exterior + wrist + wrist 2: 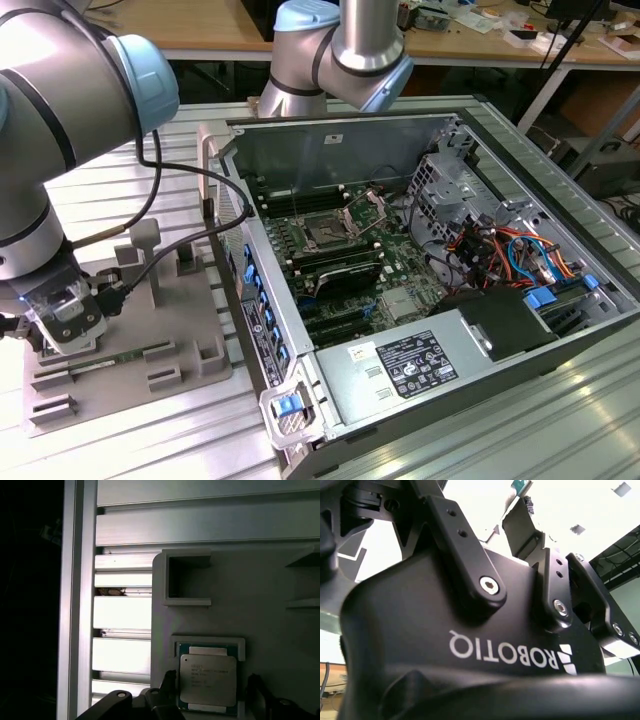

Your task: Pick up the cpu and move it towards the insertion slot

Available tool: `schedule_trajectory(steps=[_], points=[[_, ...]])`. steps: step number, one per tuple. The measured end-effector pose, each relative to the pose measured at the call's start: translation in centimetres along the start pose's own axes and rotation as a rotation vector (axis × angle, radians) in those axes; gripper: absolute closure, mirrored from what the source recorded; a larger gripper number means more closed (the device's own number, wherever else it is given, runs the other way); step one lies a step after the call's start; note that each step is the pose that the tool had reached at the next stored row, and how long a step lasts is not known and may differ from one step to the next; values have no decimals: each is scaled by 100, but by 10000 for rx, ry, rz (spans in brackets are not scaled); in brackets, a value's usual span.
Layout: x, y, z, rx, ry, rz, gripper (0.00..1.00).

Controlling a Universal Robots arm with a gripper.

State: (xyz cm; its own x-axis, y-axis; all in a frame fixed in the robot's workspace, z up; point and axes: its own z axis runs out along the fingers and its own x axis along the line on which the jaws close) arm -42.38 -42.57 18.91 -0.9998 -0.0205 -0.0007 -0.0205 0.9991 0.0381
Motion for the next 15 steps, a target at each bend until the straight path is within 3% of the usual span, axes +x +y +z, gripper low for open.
schedule_trajectory(steps=[5, 9, 15], points=[[19, 3, -82, 3, -40, -2, 34], [27, 4, -80, -3, -41, -1, 34], [30, 7, -57, -83, -40, -1, 34]])
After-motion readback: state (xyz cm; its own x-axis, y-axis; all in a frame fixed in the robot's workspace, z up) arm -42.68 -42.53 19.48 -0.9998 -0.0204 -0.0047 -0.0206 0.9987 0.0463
